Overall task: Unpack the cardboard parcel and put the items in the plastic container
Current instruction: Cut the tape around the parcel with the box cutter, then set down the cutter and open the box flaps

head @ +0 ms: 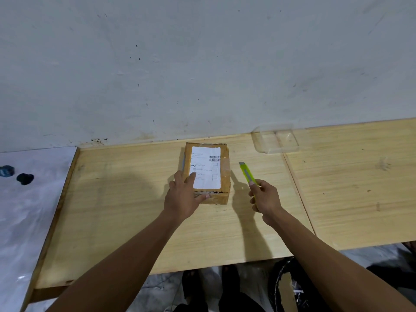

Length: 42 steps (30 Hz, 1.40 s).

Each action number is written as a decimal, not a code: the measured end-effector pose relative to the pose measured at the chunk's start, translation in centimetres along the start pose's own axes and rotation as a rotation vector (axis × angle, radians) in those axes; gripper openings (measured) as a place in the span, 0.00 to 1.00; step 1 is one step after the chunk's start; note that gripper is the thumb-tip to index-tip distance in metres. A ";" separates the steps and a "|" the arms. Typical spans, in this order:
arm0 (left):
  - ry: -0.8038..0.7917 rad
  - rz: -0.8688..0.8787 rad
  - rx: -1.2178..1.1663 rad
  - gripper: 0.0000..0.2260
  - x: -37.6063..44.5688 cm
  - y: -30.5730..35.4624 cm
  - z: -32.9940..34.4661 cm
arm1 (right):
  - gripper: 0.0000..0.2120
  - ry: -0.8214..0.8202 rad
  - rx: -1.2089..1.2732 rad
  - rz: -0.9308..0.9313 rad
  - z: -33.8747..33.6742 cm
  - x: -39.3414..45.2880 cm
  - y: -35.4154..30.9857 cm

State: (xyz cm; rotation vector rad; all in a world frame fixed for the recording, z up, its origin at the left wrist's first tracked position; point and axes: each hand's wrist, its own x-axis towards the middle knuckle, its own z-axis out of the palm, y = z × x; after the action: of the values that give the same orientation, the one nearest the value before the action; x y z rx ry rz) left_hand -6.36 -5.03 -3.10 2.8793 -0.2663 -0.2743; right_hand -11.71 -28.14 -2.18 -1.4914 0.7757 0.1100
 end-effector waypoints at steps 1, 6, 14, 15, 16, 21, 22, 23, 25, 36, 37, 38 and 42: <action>-0.001 -0.003 0.003 0.40 0.0 0.0 0.0 | 0.08 0.013 -0.012 -0.009 0.0 0.1 0.0; 0.014 -0.005 0.007 0.40 -0.2 0.2 0.0 | 0.09 0.010 -0.012 -0.007 0.1 0.3 0.0; 0.029 -0.030 0.010 0.39 -0.8 0.9 0.3 | 0.10 -0.034 0.133 0.040 0.7 0.3 0.2; 0.032 -0.032 0.017 0.39 -0.8 1.0 0.4 | 0.10 -0.027 0.148 0.050 0.7 0.5 0.3; 0.035 -0.033 0.023 0.39 -0.8 1.1 0.4 | 0.10 -0.021 0.157 0.059 0.7 0.7 0.3; 0.024 -0.036 0.000 0.39 -0.7 1.0 0.4 | 0.11 -0.026 0.162 0.075 0.4 1.9 0.3; 0.029 -0.030 0.005 0.39 -0.7 1.0 0.4 | 0.11 -0.031 0.161 0.073 0.4 2.2 0.2; 0.034 -0.023 0.009 0.39 -0.7 1.0 0.4 | 0.11 -0.031 0.159 0.072 0.4 2.5 0.1; 0.034 -0.020 -0.002 0.39 -0.7 0.9 0.4 | 0.10 -0.021 0.170 0.086 0.6 3.3 -0.3; 0.018 -0.049 -0.026 0.38 -0.6 1.1 0.4 | 0.15 0.262 -0.094 0.064 2.6 12.4 -4.8; 0.019 -0.051 -0.029 0.38 -0.6 1.2 0.4 | 0.16 0.263 -0.120 0.049 2.8 13.1 -5.1; 0.019 -0.053 -0.026 0.38 -0.6 1.2 0.4 | 0.17 0.264 -0.149 0.039 3.0 13.7 -5.3; 0.019 -0.060 -0.005 0.38 -0.4 1.4 0.4 | 0.17 0.268 -0.275 -0.009 3.6 15.1 -5.5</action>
State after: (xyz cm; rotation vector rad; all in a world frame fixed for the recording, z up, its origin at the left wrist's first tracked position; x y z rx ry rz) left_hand -7.03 -6.35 -3.07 2.8871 -0.1762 -0.2580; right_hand 4.02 -31.39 -5.84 -1.7940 0.9985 0.0092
